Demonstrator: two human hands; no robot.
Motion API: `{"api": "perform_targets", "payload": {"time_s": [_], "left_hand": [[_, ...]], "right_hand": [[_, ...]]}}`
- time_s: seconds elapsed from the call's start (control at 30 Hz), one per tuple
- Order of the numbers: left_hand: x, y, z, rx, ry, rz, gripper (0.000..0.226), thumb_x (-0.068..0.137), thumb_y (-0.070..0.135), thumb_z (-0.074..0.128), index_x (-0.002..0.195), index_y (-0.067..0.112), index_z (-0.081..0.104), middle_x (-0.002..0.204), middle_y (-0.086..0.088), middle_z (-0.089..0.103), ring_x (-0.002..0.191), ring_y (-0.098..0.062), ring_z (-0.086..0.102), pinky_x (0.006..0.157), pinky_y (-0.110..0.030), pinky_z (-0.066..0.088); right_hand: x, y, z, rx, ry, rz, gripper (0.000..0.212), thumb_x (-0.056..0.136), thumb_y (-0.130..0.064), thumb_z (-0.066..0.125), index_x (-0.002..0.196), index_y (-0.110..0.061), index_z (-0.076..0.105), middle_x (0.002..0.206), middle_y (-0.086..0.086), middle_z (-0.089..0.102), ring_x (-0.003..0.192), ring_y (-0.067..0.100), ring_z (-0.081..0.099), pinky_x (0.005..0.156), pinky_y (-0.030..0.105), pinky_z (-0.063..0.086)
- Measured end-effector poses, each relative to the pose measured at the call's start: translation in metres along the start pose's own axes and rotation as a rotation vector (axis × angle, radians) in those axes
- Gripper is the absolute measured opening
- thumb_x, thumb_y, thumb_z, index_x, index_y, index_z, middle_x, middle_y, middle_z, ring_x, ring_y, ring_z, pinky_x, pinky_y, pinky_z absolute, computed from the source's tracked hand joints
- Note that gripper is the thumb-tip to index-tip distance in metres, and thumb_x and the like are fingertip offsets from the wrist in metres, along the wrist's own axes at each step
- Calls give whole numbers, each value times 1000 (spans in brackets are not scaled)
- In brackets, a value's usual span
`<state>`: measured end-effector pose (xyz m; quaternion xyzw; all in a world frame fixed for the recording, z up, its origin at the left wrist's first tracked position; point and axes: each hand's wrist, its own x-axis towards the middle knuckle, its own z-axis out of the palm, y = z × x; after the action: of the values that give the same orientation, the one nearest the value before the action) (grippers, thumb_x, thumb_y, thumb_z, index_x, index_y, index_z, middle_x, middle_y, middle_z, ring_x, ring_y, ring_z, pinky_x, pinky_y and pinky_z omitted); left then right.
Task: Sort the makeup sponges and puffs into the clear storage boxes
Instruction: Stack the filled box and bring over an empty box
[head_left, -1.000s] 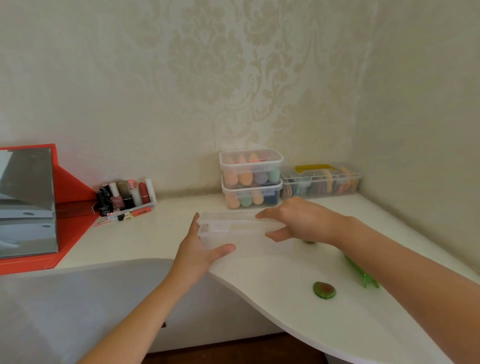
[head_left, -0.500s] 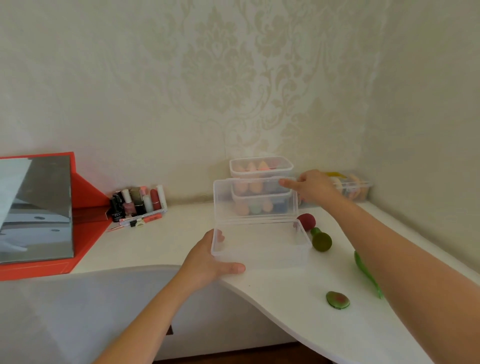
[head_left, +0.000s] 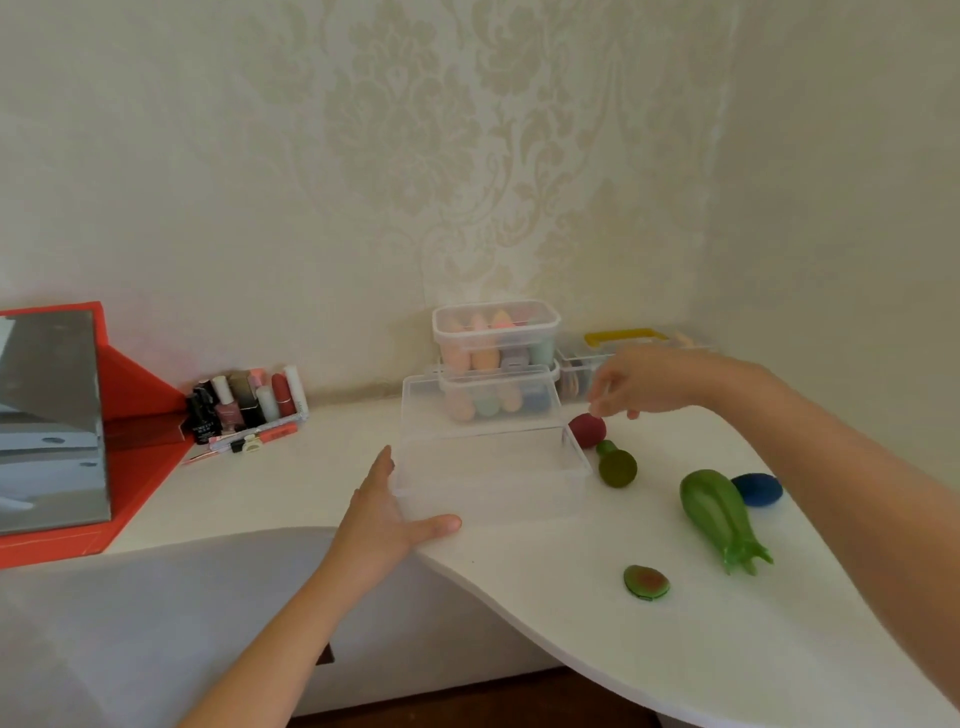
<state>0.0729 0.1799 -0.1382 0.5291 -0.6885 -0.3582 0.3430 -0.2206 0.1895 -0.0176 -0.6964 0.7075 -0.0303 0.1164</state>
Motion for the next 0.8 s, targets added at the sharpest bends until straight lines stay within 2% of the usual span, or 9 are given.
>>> {"api": "perform_targets", "payload": {"time_s": [0.03, 0.1, 0.2, 0.33, 0.5, 0.63, 0.73, 0.8], "left_hand": [[-1, 2, 0, -20, 33, -30, 116, 57, 39, 87, 149, 29, 16, 153, 7, 26, 140, -20, 26, 114, -39, 23], [-4, 7, -2, -7, 125, -13, 120, 60, 36, 86, 151, 25, 8, 156, 3, 16, 142, -17, 19, 114, -38, 20], [-11, 24, 1, 72, 273, 195, 102, 67, 37, 81, 148, 24, 21, 152, 5, 22, 140, -12, 20, 113, -29, 20], [-18, 49, 22, 178, 309, 525, 63, 76, 24, 76, 131, 21, 46, 131, 15, 38, 127, -3, 33, 100, 0, 16], [-25, 69, 49, 181, 203, 694, 29, 84, 19, 67, 111, 23, 60, 122, 13, 52, 119, 0, 45, 101, -5, 26], [-24, 88, 66, 91, 66, 684, 19, 85, 13, 65, 100, 25, 64, 107, 17, 59, 104, 2, 55, 91, -11, 43], [-21, 107, 90, 30, -105, 489, 13, 85, 23, 66, 98, 29, 64, 101, 16, 63, 89, 3, 59, 77, -10, 47], [-13, 117, 112, 52, -206, 340, 21, 83, 40, 66, 100, 29, 64, 100, 15, 64, 82, 3, 60, 75, -14, 49]], "right_hand": [[-13, 3, -1, -50, -22, 22, 28, 86, -46, 61, 108, -30, 64, 90, -17, 61, 84, 5, 63, 75, 23, 49], [-34, 7, 3, -123, -36, 41, 42, 82, -55, 61, 118, -33, 58, 99, -16, 55, 97, 10, 58, 88, 27, 47], [-44, 11, 20, -81, -45, 15, 52, 83, -56, 58, 129, -35, 49, 119, -9, 57, 104, 13, 53, 93, 28, 44], [-32, 17, 52, -44, -111, -18, 52, 85, -55, 58, 133, -42, 43, 129, -7, 52, 110, 15, 51, 94, 28, 41], [-24, 26, 63, 21, -9, -82, 28, 86, -38, 63, 112, -35, 54, 110, -6, 57, 96, 14, 53, 81, 26, 43], [-34, 50, 44, 364, 121, -102, 20, 81, -38, 70, 94, -32, 55, 86, -13, 62, 80, 11, 61, 74, 28, 46], [-38, 68, 38, 692, 237, -148, 16, 87, -27, 65, 94, -20, 52, 79, -2, 63, 70, 13, 61, 73, 29, 51], [-40, 76, 41, 870, 326, -148, 14, 90, -17, 61, 93, -16, 48, 80, 4, 64, 64, 14, 56, 67, 26, 50]]}}
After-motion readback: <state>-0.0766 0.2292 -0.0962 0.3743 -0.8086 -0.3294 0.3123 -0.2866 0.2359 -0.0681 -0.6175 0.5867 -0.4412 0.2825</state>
